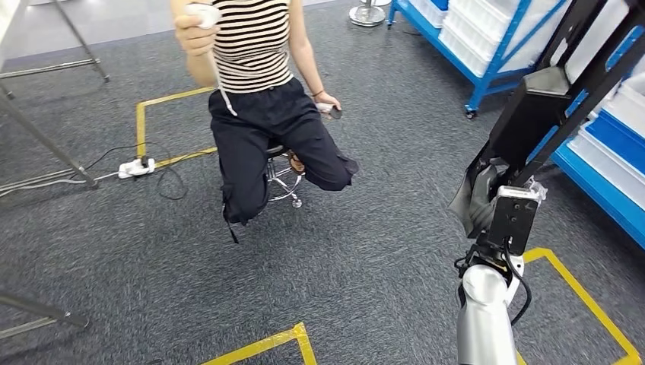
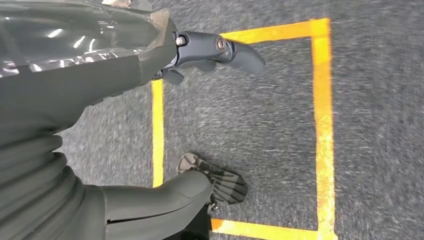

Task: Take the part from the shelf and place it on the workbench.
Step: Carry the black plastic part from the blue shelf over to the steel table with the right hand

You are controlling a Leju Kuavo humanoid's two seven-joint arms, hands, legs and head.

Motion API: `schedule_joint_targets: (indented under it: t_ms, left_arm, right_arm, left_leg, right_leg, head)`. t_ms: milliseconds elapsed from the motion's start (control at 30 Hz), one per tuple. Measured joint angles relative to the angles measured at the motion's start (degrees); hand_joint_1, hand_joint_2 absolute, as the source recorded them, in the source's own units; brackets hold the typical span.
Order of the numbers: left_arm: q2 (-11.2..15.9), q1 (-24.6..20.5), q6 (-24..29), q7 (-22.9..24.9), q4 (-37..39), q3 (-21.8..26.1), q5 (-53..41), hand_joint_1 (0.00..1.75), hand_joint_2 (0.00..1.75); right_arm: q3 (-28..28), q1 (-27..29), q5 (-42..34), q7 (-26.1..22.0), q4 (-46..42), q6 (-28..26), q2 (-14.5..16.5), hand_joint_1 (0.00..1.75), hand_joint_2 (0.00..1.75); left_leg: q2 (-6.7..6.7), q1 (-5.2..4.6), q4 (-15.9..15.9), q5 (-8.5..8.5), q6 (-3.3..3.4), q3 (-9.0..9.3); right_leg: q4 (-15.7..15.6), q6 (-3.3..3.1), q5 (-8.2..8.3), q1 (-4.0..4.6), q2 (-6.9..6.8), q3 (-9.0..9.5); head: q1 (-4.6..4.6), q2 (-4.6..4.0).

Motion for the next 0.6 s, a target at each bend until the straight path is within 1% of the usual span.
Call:
schedule_joint_targets:
  t_ms: [33, 67, 100, 133, 167, 200, 233, 267, 300, 333, 367, 400, 433, 467, 500, 533, 567, 600]
  left_arm:
    - [0.0, 0.1, 0.0, 0.0, 0.0, 0.0, 0.0, 0.00, 1.75]
    - [-0.1, 0.1, 0.0, 0.1, 0.0, 0.0, 0.0, 0.00, 1.75]
    - [-0.1, 0.1, 0.0, 0.1, 0.0, 0.0, 0.0, 0.00, 1.75]
    - [-0.1, 0.1, 0.0, 0.1, 0.0, 0.0, 0.0, 0.00, 1.75]
    - [-0.1, 0.1, 0.0, 0.1, 0.0, 0.0, 0.0, 0.00, 1.75]
    - [-0.1, 0.1, 0.0, 0.1, 0.0, 0.0, 0.0, 0.00, 1.75]
    - [0.0, 0.2, 0.0, 0.1, 0.1, 0.0, 0.0, 0.00, 1.75]
    - [0.0, 0.3, 0.0, 0.1, 0.1, 0.0, 0.0, 0.00, 1.75]
    - [0.0, 0.4, 0.0, 0.1, 0.1, 0.0, 0.0, 0.00, 1.75]
    - [0.1, 0.4, 0.0, 0.1, 0.1, 0.0, 0.0, 0.00, 1.75]
    - [0.1, 0.3, 0.0, 0.1, 0.1, 0.0, 0.0, 0.00, 1.75]
    - [0.1, 0.3, 0.0, 0.1, 0.1, 0.0, 0.0, 0.00, 1.75]
    - [0.1, 0.2, 0.0, 0.1, 0.1, 0.0, 0.0, 0.00, 1.75]
    - [0.0, 0.2, 0.0, 0.2, 0.1, 0.0, -0.1, 0.00, 1.75]
    - [0.0, 0.2, 0.0, 0.3, 0.1, -0.1, -0.2, 0.00, 1.75]
    - [0.0, 0.2, 0.1, 0.3, 0.2, -0.1, -0.3, 0.00, 1.75]
    - [0.0, 0.3, 0.1, 0.4, 0.2, -0.1, -0.4, 0.00, 1.75]
    - [0.1, 0.3, 0.2, 0.4, 0.2, -0.1, -0.4, 0.00, 1.75]
  right_arm:
    - [0.0, 0.3, 0.0, 0.0, 0.0, 0.0, 0.0, 1.75, 1.75]
    - [0.0, 0.4, 0.0, 0.0, -0.1, 0.0, 0.0, 1.75, 1.75]
    - [0.0, 0.5, 0.0, 0.0, -0.2, 0.0, 0.0, 1.75, 1.75]
    - [0.0, 0.5, 0.0, 0.0, -0.3, 0.0, 0.0, 1.75, 1.75]
    - [0.0, 0.5, 0.0, 0.0, -0.4, 0.0, 0.0, 1.75, 1.75]
    - [0.0, 0.5, 0.0, 0.0, -0.5, 0.0, 0.0, 1.75, 1.75]
    - [0.1, 0.6, 0.0, 0.0, -0.5, 0.0, 0.1, 1.75, 1.75]
    - [0.1, 0.6, 0.0, 0.0, -0.6, -0.1, 0.1, 1.75, 1.75]
    - [0.1, 0.6, 0.0, 0.0, -0.6, -0.1, 0.1, 1.75, 1.75]
    - [0.1, 0.6, 0.0, 0.0, -0.7, -0.1, 0.2, 1.75, 1.75]
    - [0.1, 0.5, 0.0, 0.0, -0.8, -0.1, 0.2, 1.75, 1.75]
    - [0.1, 0.6, 0.0, 0.0, -0.9, -0.1, 0.3, 1.75, 1.75]
    - [0.1, 0.6, 0.0, 0.0, -1.0, -0.1, 0.3, 1.75, 1.75]
    - [0.1, 0.7, 0.0, 0.0, -1.0, -0.1, 0.3, 1.75, 1.75]
    - [0.1, 1.0, 0.0, 0.0, -1.0, -0.1, 0.3, 1.75, 1.75]
    - [0.1, 1.2, 0.0, 0.0, -1.0, -0.2, 0.3, 1.75, 1.75]
    - [0.1, 1.4, 0.0, -0.1, -1.0, -0.2, 0.3, 1.75, 1.75]
    - [0.1, 1.6, 0.0, -0.1, -1.0, -0.2, 0.3, 1.75, 1.75]
  left_leg:
    - [-0.76, 0.12, 0.1, 0.01, -0.08, 0.00]
    - [-1.47, 0.27, 0.2, 0.00, -0.24, 0.01]
    - [-2.15, 0.43, 0.4, -0.08, -0.54, -0.05]
    - [-2.80, 0.45, 0.7, -0.20, -0.92, -0.20]
    - [-3.34, 0.45, 1.0, -0.27, -1.34, -0.39]
    - [-3.77, 0.42, 1.2, -0.27, -1.72, -0.61]
    - [-4.15, 0.41, 1.2, -0.18, -2.03, -0.80]
    - [-4.41, 0.51, 1.2, -0.09, -2.27, -0.94]
    - [-3.89, 0.52, 1.4, -0.28, -2.47, -1.13]
    - [-2.72, 0.49, 2.5, -1.01, -2.67, -1.64]
    - [-1.19, 0.47, 4.6, -2.32, -2.83, -2.60]
    - [0.46, 0.44, 7.8, -4.11, -2.97, -4.07]
    - [1.45, 0.48, 11.6, -5.97, -3.05, -5.90]
    - [1.85, 0.53, 14.9, -7.26, -3.05, -7.49]
    - [2.01, 0.53, 16.7, -7.68, -2.93, -8.37]
    - [2.09, 0.46, 16.5, -7.09, -2.66, -8.20]
    - [2.33, 0.28, 14.0, -5.66, -2.18, -6.83]
    - [3.11, -0.12, 10.2, -3.96, -1.49, -4.63]
  right_leg:
    - [-0.9, 0.53, 0.84, -0.14, 0.08, 0.26]
    - [-4.1, 1.18, 2.42, -0.34, 0.31, 1.63]
    - [-8.2, 1.80, 4.10, -0.67, 1.01, 3.45]
    - [-11.8, 2.05, 5.46, -0.85, 1.64, 5.10]
    - [-14.0, 1.96, 6.31, -0.90, 2.12, 6.23]
    - [-15.0, 1.60, 6.61, -0.84, 2.36, 6.70]
    - [-14.9, 1.07, 6.72, -0.60, 1.98, 6.75]
    - [-14.9, 0.65, 6.84, -0.60, 1.56, 6.73]
    - [-14.9, 0.35, 6.95, -0.62, 1.17, 6.72]
    - [-15.0, 0.01, 7.05, -0.62, 0.75, 6.74]
    - [-15.0, -0.36, 7.10, -0.58, 0.32, 6.75]
    - [-15.0, -0.68, 7.09, -0.34, -0.14, 6.74]
    - [-15.0, -1.03, 7.06, -0.11, -0.69, 6.71]
    - [-15.0, -1.26, 7.02, 0.15, -1.26, 6.68]
    - [-15.0, -1.40, 6.98, 0.39, -1.87, 6.67]
    - [-15.0, -1.50, 6.92, 0.62, -2.46, 6.67]
    - [-15.0, -1.56, 6.89, 0.83, -3.04, 6.69]
    - [-15.0, -1.61, 6.85, 0.99, -3.59, 6.74]
  head:
    - [0.04, 0.00]
    - [0.07, -0.01]
    - [0.14, -0.01]
    - [0.23, -0.01]
    - [0.31, -0.01]
    - [0.34, 0.00]
    - [0.33, 0.00]
    - [0.27, 0.00]
    - [0.21, 0.00]
    - [-0.04, -0.01]
    - [-0.32, 0.00]
    - [-0.60, 0.00]
    - [-0.87, 0.00]
    - [-0.92, 0.00]
    - [-0.96, -0.01]
    - [-0.98, -0.01]
    - [-0.97, 0.00]
    - [-0.97, 0.00]
